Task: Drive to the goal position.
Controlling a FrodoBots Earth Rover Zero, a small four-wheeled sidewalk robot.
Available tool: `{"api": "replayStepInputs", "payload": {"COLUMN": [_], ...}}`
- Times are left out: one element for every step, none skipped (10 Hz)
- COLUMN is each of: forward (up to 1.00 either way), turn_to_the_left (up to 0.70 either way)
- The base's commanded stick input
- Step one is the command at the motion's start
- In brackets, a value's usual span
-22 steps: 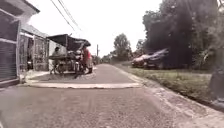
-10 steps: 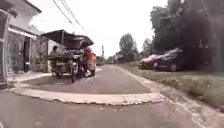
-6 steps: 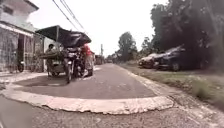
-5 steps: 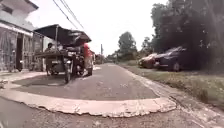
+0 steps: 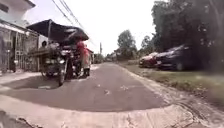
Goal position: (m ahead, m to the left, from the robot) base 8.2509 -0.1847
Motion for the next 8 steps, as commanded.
{"api": "replayStepInputs", "payload": {"forward": [0.7,0.7,0.7,0.7,0.7,0.7,0.7,0.7], "turn_to_the_left": [0.0,0.0,0.0,0.0,0.0,0.0,0.0,0.0]}}
